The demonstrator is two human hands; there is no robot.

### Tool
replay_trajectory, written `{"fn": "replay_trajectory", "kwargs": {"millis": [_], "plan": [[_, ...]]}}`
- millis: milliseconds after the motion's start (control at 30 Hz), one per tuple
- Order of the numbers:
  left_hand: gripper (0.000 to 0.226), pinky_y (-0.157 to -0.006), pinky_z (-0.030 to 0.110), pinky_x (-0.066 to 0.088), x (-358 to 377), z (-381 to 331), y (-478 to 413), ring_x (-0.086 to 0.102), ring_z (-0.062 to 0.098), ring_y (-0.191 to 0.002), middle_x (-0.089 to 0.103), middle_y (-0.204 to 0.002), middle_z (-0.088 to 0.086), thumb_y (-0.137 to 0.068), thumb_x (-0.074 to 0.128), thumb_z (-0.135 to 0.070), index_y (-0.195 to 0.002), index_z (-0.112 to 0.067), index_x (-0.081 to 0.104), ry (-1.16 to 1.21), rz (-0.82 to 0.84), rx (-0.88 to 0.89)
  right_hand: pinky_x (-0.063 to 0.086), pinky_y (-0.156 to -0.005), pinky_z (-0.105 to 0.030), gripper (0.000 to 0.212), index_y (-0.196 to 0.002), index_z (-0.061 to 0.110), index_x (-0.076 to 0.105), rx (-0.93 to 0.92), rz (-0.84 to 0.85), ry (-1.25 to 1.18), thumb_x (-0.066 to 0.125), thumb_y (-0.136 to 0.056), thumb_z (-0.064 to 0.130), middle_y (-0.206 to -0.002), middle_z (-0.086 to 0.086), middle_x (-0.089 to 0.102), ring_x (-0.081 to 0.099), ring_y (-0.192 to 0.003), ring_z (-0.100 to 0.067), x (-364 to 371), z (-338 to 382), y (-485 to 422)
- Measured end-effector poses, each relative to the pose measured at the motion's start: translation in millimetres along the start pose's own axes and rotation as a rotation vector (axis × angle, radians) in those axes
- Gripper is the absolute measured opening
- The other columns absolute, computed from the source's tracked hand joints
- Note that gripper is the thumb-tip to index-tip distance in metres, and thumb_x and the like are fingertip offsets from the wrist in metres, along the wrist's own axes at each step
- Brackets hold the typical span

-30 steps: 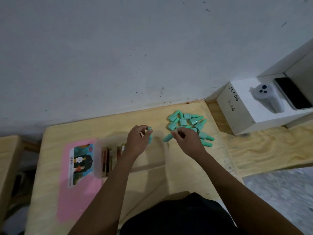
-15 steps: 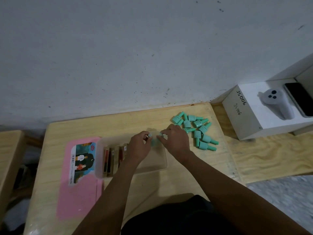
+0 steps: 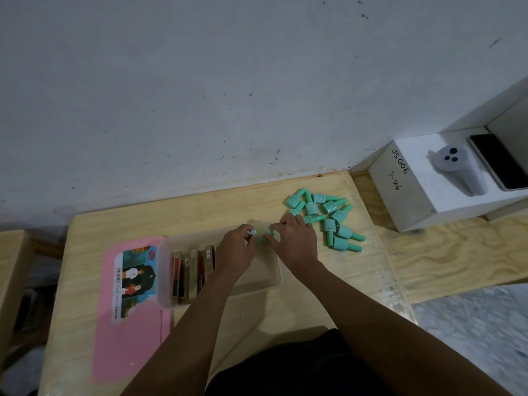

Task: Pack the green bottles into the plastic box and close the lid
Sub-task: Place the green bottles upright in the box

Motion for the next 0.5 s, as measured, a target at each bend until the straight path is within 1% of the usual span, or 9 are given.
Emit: {"fn": "replay_trajectory", "kwargs": {"millis": [167,300,500], "plan": [[0.024,-0.067,0.024,0.042,4.6,0.1,-0.5,0.066,0.024,-0.086,0.072,-0.1,0.007,-0.091,0.058,-0.024,-0.111,-0.015,0.067,0.015,-0.017,0.008,0.047,-0.074,-0.038,0.027,-0.103,0.018,0.075,0.005,0.026,-0.083,0.068,-0.084,0.036,-0.099,-0.005,0.064,0.059,-0.097,-0.025,1.3,-4.6,1.1],[0.026,-0.065,0.024,0.042,5.8,-0.5,1.6,0.067,0.023,-0.083,0.073,-0.099,0.006,-0.091,0.059,-0.025,-0.113,-0.015,0.068,0.022,-0.041,0.017,0.047,-0.072,-0.036,0.025,-0.099,0.016,0.076,0.04,0.009,-0.119,0.069,-0.083,0.035,-0.096,-0.005,0.065,0.06,-0.092,-0.025,3.9,-3.3,1.0],[0.024,-0.06,0.026,0.046,5.0,2.8,6.0,0.068,0.022,-0.075,0.074,-0.094,0.002,-0.09,0.06,-0.029,-0.112,-0.021,0.065,0.015,-0.077,0.002,0.049,-0.071,-0.034,0.024,-0.103,0.017,0.074,0.065,-0.008,-0.163,0.067,-0.086,0.033,-0.098,-0.005,0.065,0.06,-0.092,-0.023,5.5,-1.9,3.6]]}}
Point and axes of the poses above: each hand's wrist, its own y-axis away from the middle knuckle, its own x-axis out of the palm, z = x × y, the point moved 4 cm from there along -y, towards the middle knuckle
